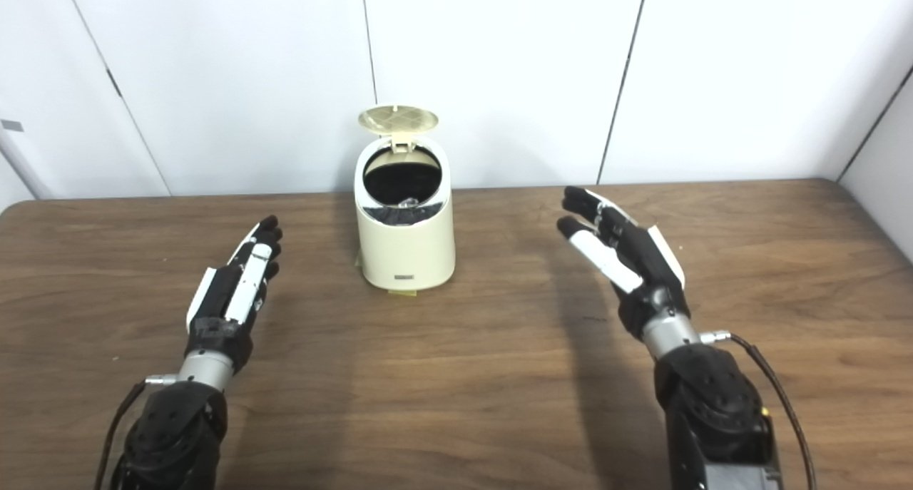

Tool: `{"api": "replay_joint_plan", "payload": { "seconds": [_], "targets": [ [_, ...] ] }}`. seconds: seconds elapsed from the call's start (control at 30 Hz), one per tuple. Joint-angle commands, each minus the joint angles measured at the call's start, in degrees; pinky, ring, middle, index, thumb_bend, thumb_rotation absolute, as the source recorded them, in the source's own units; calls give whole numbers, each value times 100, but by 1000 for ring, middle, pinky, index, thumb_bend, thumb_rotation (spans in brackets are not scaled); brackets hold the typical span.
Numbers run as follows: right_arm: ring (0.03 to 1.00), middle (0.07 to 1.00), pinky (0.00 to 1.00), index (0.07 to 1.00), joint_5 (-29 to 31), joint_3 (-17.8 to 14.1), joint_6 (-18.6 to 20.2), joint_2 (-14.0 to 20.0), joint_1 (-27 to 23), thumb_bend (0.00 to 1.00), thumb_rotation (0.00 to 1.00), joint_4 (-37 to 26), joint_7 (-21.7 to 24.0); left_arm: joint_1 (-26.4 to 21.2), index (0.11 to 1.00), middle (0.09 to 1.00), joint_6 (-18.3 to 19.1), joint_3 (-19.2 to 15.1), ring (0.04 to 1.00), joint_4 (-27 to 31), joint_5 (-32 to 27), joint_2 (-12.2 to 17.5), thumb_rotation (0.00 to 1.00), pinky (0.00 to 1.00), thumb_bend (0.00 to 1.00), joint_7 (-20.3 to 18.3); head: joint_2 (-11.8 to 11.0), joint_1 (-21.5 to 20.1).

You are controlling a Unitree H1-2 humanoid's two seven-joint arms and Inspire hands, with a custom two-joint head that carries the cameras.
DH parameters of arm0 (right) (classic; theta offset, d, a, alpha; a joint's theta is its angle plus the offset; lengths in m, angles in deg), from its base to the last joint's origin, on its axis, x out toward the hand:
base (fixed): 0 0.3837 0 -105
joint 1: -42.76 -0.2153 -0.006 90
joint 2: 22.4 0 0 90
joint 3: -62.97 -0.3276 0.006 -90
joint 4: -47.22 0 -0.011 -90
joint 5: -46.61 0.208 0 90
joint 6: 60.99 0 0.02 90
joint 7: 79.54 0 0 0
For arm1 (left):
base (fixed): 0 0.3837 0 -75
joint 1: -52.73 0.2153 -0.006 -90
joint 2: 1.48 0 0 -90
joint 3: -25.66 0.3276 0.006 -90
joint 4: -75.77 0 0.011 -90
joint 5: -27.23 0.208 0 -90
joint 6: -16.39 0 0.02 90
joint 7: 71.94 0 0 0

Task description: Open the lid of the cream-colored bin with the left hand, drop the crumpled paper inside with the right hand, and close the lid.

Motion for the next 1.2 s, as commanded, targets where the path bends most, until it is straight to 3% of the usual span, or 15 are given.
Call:
{"api": "replay_joint_plan", "payload": {
  "seconds": [0.0, 0.73, 1.17],
  "targets": [
    [1000, 1000, 1000, 1000, 32, 57, -464, 32, -77, 705, 999, 33, -29, -263, 1000, 967, -147, -8, 981, 144, -12, 81, 792, 995, 443, -43, 10, -5],
    [1000, 1000, 1000, 1000, -871, 512, -1260, -233, 477, 672, 1000, 312, -889, -303, 996, 963, -34, 40, 979, 220, 5, 213, 805, 993, 444, -98, 163, -16],
    [1000, 1000, 1000, 1000, -757, 451, -1745, -423, 540, 732, 1000, 773, -1103, -654, 991, 961, -43, 23, 975, 131, 15, 280, 850, 985, 435, -175, 71, 172]
  ]
}}
